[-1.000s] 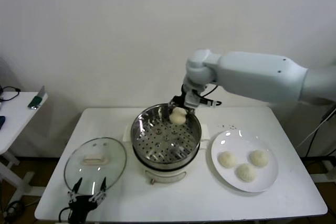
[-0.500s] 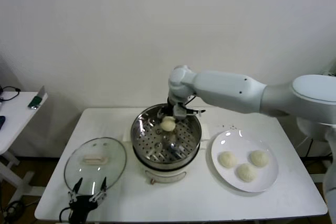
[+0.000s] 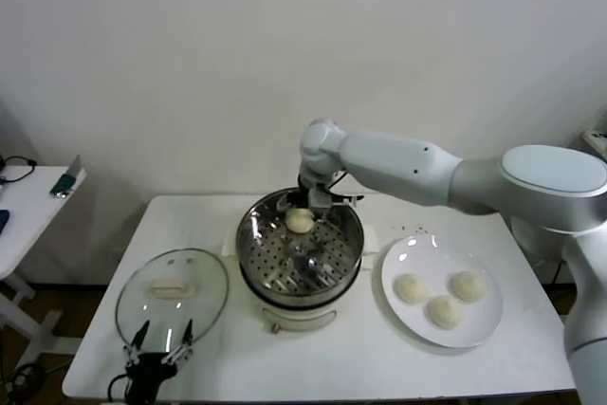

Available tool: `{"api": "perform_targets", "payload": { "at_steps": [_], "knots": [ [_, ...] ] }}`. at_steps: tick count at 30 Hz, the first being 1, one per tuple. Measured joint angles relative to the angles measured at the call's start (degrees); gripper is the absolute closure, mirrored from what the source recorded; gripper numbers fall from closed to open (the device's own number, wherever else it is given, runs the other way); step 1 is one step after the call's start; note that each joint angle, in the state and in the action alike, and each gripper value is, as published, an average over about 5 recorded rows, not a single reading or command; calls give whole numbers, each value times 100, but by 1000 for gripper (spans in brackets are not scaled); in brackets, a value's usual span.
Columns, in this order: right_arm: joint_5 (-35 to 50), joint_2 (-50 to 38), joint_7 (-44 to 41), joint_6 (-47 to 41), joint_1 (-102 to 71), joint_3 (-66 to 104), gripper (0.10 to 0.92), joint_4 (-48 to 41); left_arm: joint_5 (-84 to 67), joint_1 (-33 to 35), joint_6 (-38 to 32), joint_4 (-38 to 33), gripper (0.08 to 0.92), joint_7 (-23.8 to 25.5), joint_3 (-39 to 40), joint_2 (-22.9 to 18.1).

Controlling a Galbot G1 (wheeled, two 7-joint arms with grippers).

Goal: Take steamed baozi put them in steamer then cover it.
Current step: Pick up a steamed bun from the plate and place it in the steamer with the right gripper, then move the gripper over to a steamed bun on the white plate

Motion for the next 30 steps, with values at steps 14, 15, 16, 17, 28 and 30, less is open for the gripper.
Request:
{"api": "perform_targets", "payload": {
  "at_steps": [14,15,16,17,28,30],
  "knots": [
    [3639,-1467,-606,-1732,1986,-1833,203,1092,67,17,0,-45,177,13,104,-30],
    [3881,-1622,-628,-1961,2126,-2011,203,1209,67,14,-2,-43,177,13,111,-29],
    [4096,-1782,-643,-2188,2255,-2187,203,1334,68,9,-3,-42,177,14,117,-29],
    [4276,-1938,-652,-2406,2366,-2355,203,1460,68,3,-4,-42,177,14,123,-29],
    [5079,-3463,-392,-4351,2533,-3270,203,2641,42,-13,-15,-89,177,17,114,-25],
    [5101,-3653,-294,-4604,2349,-3234,203,2744,41,-6,-25,-87,177,16,113,-30]
  ]
}}
